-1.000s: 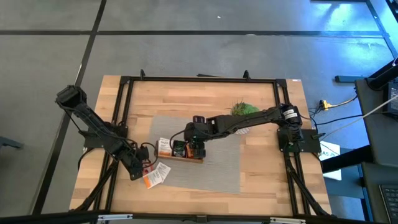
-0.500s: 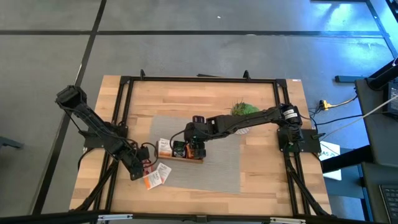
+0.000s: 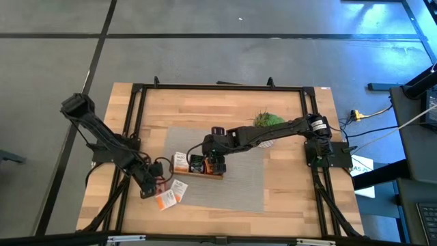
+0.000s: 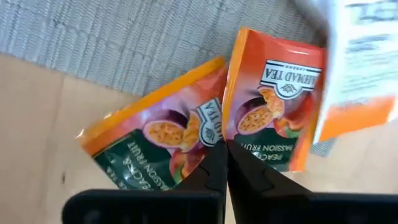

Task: Pick & Place Tea
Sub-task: Put the orange tea bag into the right section of the wooden organizer

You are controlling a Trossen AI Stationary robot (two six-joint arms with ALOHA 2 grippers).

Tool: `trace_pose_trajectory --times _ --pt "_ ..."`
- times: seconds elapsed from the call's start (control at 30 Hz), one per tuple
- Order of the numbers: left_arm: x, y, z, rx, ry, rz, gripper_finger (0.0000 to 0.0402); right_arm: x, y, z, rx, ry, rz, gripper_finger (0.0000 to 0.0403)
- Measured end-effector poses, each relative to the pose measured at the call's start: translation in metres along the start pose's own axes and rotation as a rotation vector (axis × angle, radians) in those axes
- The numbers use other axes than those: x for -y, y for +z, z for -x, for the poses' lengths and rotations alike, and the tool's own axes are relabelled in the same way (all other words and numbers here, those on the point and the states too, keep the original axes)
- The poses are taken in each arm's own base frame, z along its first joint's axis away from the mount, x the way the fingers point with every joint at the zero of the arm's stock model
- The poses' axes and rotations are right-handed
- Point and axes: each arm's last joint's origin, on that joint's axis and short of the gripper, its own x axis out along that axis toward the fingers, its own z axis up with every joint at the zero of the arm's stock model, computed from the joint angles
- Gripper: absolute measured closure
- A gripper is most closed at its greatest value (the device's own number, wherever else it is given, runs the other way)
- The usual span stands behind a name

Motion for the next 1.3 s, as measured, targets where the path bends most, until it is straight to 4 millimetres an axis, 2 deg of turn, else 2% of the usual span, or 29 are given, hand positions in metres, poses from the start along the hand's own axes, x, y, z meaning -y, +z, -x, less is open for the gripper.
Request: trace_pose_trajectory --times 0.27,0.43,0.63,0.73,0.87,0.97,1.13,1.3 --pt "0.006 0.009 0.031 0.086 -0.03 -0.023 0.0399 0.004 0.002 0.001 0.015 -0.136 0.04 0.0223" --pt "0.006 0.01 0.055 0.134 -0.016 -0.047 0.0399 0.004 0.002 0.001 0.012 -0.148 0.069 0.0223" --pt "0.006 0.015 0.084 0.337 -0.037 -0.127 0.0399 0.011 0.0 0.0 -0.011 -0.195 0.094 0.0223" --pt "0.003 0.016 0.094 0.459 -0.021 -0.146 0.04 0.014 -0.003 0.006 -0.041 -0.197 0.081 0.0223" --pt "0.002 0.017 0.102 0.603 0.023 -0.203 0.0399 0.014 -0.003 0.017 0.046 -0.196 0.052 0.0223" --pt "0.004 0.018 0.105 0.692 0.051 -0.258 0.04 0.014 -0.012 0.018 0.156 -0.181 0.033 0.0223" --pt "0.015 0.027 0.115 0.904 0.106 -0.367 0.04 0.013 -0.01 0.031 0.518 -0.143 0.089 0.0223" --pt "0.024 0.034 0.126 1.059 0.199 -0.487 0.0399 0.01 -0.016 0.024 0.609 -0.128 0.096 0.0223"
